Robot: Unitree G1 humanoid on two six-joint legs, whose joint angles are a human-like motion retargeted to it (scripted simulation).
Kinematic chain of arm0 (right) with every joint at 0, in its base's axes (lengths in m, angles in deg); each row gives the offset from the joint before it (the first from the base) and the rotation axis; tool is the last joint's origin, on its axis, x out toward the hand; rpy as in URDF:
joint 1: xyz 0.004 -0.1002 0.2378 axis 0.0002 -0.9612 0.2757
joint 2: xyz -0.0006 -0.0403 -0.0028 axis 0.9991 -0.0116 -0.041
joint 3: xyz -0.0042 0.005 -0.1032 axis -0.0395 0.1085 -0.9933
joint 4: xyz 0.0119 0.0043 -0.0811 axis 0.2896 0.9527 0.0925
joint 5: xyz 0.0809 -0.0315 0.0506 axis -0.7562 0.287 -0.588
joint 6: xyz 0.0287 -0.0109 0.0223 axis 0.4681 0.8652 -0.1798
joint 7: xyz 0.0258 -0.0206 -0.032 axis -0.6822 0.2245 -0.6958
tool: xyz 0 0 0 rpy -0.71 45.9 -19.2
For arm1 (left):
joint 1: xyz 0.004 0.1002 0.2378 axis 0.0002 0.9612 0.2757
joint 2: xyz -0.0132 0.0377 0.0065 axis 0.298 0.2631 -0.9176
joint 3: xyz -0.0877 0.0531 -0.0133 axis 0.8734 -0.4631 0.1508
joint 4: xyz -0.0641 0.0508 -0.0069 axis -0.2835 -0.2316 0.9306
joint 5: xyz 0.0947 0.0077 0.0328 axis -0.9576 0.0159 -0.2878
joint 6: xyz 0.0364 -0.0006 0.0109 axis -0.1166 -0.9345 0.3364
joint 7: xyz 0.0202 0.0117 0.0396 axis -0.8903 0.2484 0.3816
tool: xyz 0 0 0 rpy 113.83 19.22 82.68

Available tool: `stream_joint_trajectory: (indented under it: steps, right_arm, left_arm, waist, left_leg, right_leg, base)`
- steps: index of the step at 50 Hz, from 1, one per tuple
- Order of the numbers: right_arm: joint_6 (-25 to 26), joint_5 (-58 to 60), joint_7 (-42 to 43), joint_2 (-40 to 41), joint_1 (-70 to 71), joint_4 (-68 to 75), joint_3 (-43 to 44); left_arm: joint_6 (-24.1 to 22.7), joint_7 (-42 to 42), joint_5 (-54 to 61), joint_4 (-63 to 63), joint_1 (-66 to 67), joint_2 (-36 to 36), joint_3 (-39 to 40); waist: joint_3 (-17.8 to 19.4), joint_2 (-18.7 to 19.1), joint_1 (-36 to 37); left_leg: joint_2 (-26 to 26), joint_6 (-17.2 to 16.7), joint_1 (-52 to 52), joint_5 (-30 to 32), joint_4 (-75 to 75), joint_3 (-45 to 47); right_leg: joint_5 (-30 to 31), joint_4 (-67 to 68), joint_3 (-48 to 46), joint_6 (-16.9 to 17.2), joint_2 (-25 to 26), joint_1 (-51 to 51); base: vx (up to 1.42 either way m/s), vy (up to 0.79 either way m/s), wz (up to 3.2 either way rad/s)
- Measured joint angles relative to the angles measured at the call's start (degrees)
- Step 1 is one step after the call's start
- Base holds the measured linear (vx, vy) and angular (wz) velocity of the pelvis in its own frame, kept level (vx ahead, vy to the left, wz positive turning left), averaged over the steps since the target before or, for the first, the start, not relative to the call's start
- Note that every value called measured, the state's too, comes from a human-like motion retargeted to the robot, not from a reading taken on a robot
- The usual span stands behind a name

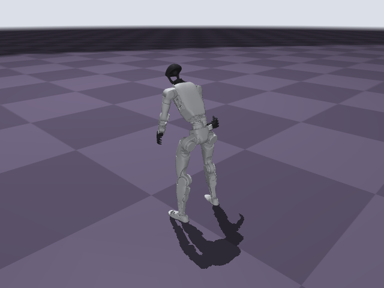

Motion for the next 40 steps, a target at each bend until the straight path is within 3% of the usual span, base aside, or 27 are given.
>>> stream_joint_trajectory:
  steps: [7, 11, 15, 21, 27, 33, 40]
  right_arm:
    - [0.0, 0.0, 0.0, -2.6, -15.6, -1.6, 14.3]
    - [0.0, 0.0, 0.0, -5.7, -23.0, -7.6, 18.9]
    - [0.0, 0.0, 0.0, -7.0, -28.8, -12.5, 21.8]
    - [0.0, 0.0, 0.0, -5.9, -33.8, -14.1, 24.8]
    - [0.0, 0.0, 0.0, -8.3, -33.4, -11.3, 32.0]
    - [0.0, 0.0, 0.0, -12.9, -29.5, -9.9, 38.7]
    - [0.0, 0.0, 0.0, -12.9, -26.4, -9.9, 37.1]
  left_arm:
    - [-1.7, 1.6, 1.3, -10.1, 15.5, 2.3, 5.1]
    - [-1.3, 0.8, 2.3, -12.6, 23.4, 4.6, 8.4]
    - [1.7, 0.3, 2.2, -7.2, 28.9, 5.4, 12.7]
    - [6.8, -2.4, 6.2, 13.6, 30.6, 6.2, 25.3]
    - [5.4, -7.7, 13.1, 27.5, 33.1, 12.8, 39.5]
    - [1.9, -12.8, 20.6, 27.7, 38.8, 16.0, 48.0]
    - [1.8, -8.7, 24.3, 18.9, 42.6, 10.4, 47.3]
  waist:
    - [-6.3, 0.1, 2.1]
    - [-6.8, 0.9, 2.2]
    - [-6.3, 1.6, 2.0]
    - [-6.8, 1.6, 1.7]
    - [-7.3, 1.1, -0.3]
    - [-8.7, 4.2, -1.4]
    - [-6.2, 4.2, -1.1]
  left_leg:
    - [-2.0, 2.0, 12.1, -6.4, 1.2, -0.7]
    - [-1.5, 2.2, 17.6, -8.5, 1.8, -2.4]
    - [-1.5, 2.3, 21.5, -9.8, 2.0, -3.9]
    - [-2.9, 1.8, 26.7, -10.7, -1.6, -4.5]
    - [-4.2, 1.1, 30.7, -11.2, -4.8, -3.9]
    - [-2.1, 2.1, 30.8, -11.6, 1.1, -3.1]
    - [-1.8, 4.3, 20.3, -5.2, 32.7, -1.3]
  right_leg:
    - [-3.3, 8.3, -1.5, -0.4, -3.6, 9.2]
    - [-2.5, 20.0, -2.4, -1.9, -5.0, 9.4]
    - [-4.2, 26.5, -1.4, -2.3, -4.9, 8.5]
    - [-5.5, 18.9, -6.4, -2.2, -7.0, 8.4]
    - [-1.4, 4.7, -8.6, -0.1, -6.1, 8.9]
    - [-2.2, -0.2, -8.5, -1.6, -3.2, 13.9]
    - [-6.1, -0.5, -9.4, -3.9, -5.9, 23.4]
  base:
    - [0.29, 0.27, 0.17]
    - [0.22, 0.15, 0.37]
    - [0.2, 0.06, 0.39]
    - [0.2, -0.03, 0.22]
    - [0.24, -0.13, 0.0]
    - [0.33, -0.17, -0.1]
    - [0.34, -0.19, 0.1]
